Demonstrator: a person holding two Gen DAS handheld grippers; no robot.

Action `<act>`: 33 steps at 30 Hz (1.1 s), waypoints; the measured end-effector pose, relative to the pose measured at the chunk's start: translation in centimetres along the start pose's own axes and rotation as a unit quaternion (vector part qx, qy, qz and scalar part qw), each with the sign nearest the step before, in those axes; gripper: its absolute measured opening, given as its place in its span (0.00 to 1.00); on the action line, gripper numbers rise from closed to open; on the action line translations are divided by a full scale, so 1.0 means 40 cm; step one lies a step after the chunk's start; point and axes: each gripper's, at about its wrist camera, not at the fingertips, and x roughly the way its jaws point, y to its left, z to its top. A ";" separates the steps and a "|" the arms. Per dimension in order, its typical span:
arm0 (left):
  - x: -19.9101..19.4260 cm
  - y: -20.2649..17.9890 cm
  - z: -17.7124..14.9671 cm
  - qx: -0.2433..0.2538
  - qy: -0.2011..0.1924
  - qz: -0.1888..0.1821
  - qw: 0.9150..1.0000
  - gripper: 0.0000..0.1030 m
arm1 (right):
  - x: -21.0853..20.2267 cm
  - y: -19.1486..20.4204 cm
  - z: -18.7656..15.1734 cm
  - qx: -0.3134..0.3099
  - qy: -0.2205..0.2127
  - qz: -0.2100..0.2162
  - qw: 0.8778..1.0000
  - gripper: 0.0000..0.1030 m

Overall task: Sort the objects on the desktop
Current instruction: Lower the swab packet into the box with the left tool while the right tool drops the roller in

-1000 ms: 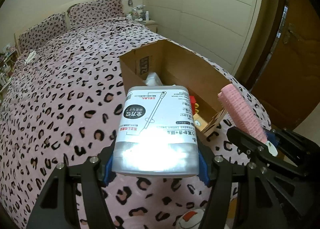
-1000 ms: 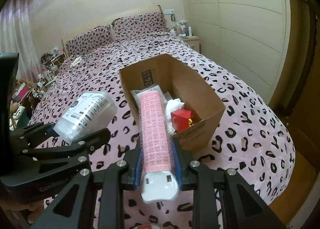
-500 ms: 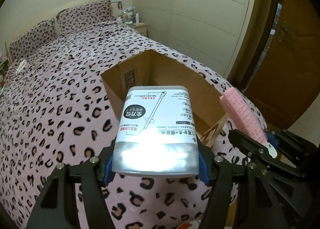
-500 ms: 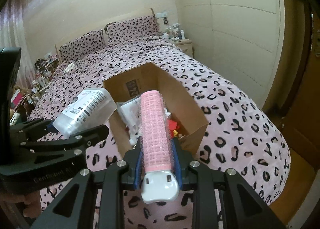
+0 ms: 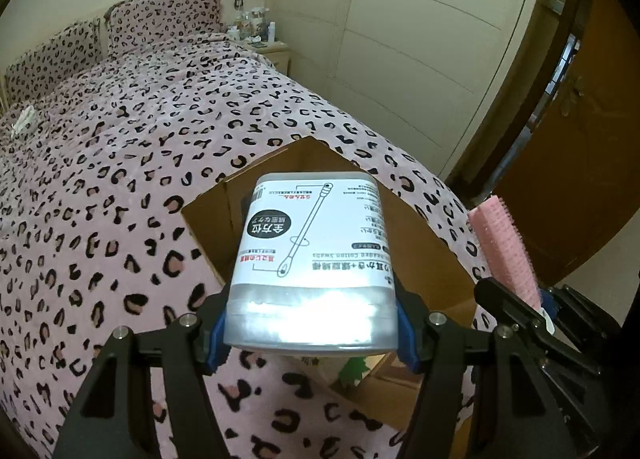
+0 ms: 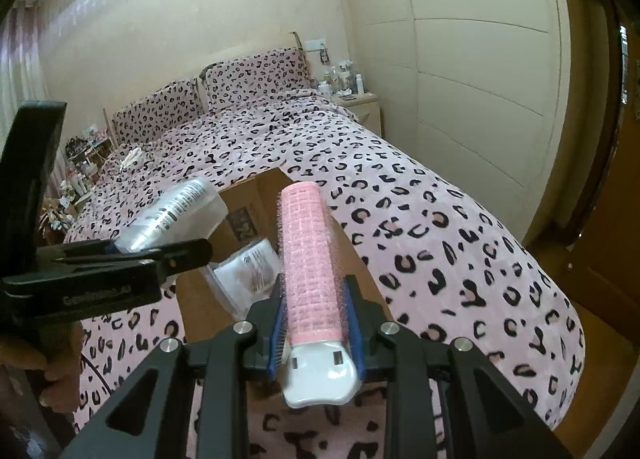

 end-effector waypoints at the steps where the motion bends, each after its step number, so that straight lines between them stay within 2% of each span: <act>1: 0.006 0.000 0.003 0.000 0.001 0.001 1.000 0.63 | 0.007 0.001 0.005 0.000 0.000 0.000 1.000 0.25; 8: 0.063 0.004 0.018 0.002 0.011 0.005 1.000 0.63 | 0.067 0.025 0.024 -0.015 0.009 0.001 1.000 0.25; 22: 0.166 0.047 0.026 0.013 0.022 0.015 1.000 0.63 | 0.192 0.049 -0.003 -0.021 0.047 0.003 0.999 0.25; 27: 0.176 0.031 0.022 0.035 0.015 0.026 0.999 0.63 | 0.216 0.061 -0.015 -0.026 0.056 0.003 0.998 0.25; 33: 0.177 -0.005 0.019 0.056 0.009 0.015 0.998 0.63 | 0.214 0.053 -0.023 -0.027 0.056 0.003 0.998 0.26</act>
